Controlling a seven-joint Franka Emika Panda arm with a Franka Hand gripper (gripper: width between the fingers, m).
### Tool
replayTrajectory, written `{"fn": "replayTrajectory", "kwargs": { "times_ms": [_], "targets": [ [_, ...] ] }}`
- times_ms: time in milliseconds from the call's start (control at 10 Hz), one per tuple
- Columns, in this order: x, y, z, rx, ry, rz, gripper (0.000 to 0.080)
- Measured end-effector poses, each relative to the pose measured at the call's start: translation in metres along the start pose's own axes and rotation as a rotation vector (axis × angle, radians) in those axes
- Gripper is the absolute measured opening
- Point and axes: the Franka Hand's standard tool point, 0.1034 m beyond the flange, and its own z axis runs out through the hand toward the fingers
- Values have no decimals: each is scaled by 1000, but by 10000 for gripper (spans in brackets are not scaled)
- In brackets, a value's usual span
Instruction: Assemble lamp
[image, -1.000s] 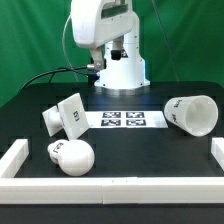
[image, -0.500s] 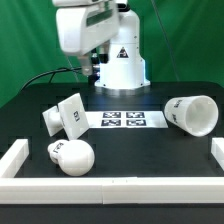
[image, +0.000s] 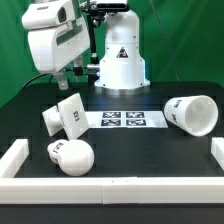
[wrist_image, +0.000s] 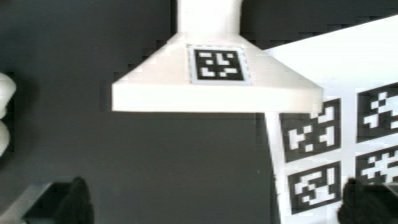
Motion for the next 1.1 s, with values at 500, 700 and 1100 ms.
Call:
{"fn": "replayTrajectory", "kwargs": {
  "times_ms": [500,700,1100],
  "targets": [
    [-33,-10,10,4,67,153,700],
    [-36,-8,13,21,71,165,700],
    [-43,-10,27,29,75,159,700]
  ]
}}
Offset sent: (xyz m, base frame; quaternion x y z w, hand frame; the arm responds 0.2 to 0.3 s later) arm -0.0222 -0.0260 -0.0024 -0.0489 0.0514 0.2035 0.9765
